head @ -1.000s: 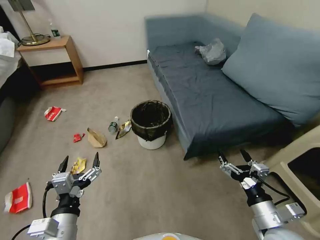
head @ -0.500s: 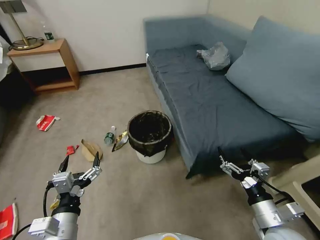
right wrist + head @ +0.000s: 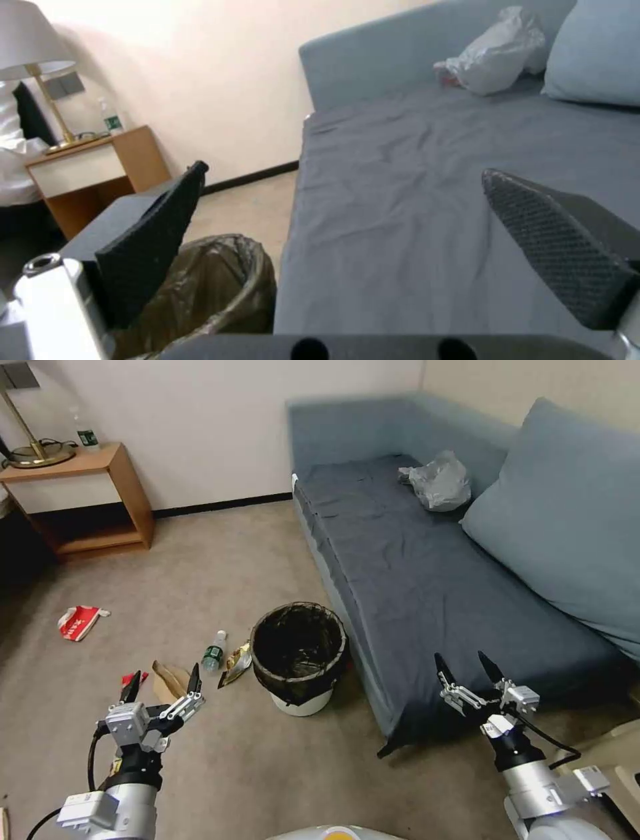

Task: Pick up the trash can from the floor.

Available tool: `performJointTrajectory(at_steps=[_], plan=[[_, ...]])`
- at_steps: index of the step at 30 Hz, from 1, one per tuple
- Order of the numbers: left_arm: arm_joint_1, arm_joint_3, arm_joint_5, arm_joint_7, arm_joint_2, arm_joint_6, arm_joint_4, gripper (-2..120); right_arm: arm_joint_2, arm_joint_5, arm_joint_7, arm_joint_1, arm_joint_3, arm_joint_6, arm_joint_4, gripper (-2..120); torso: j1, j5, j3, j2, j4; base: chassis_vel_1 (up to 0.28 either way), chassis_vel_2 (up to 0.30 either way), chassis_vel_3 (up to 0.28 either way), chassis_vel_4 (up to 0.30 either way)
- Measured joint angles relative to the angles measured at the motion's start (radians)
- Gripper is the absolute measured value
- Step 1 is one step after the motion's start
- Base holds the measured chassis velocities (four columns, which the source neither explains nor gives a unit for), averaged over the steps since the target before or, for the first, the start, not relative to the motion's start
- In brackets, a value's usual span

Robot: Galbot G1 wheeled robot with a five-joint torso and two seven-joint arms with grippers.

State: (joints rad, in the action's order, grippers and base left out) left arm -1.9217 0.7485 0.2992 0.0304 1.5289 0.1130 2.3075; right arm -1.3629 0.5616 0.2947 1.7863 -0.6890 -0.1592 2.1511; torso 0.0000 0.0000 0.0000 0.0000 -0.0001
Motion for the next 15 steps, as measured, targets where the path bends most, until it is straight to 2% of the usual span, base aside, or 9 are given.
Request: performJointTrajectory(at_steps=[11,13,15], plan=[[0.014,-0.001,0.049,-0.001,-0.02,-0.034,0.003,100,0.0,0.004,0.007,0.002,-0.003,-0.008,0.0,100,0.0,0.0,0.0,0.0,0.0001,0.0,0.0,0.0,0.0],[0.021,0.0,0.085,-0.008,-0.029,-0.06,0.014,100,0.004,0.009,0.008,0.001,-0.005,-0.009,0.0,100,0.0,-0.0001,0.0,0.0,-0.0001,0.0,0.0,0.0,0.0],[0.032,0.011,0.19,-0.043,-0.045,-0.14,0.054,100,0.041,0.023,0.009,-0.015,0.002,-0.007,-0.004,100,0.0,0.0,0.0,0.0,-0.0001,0.0,0.0,0.0,0.0]])
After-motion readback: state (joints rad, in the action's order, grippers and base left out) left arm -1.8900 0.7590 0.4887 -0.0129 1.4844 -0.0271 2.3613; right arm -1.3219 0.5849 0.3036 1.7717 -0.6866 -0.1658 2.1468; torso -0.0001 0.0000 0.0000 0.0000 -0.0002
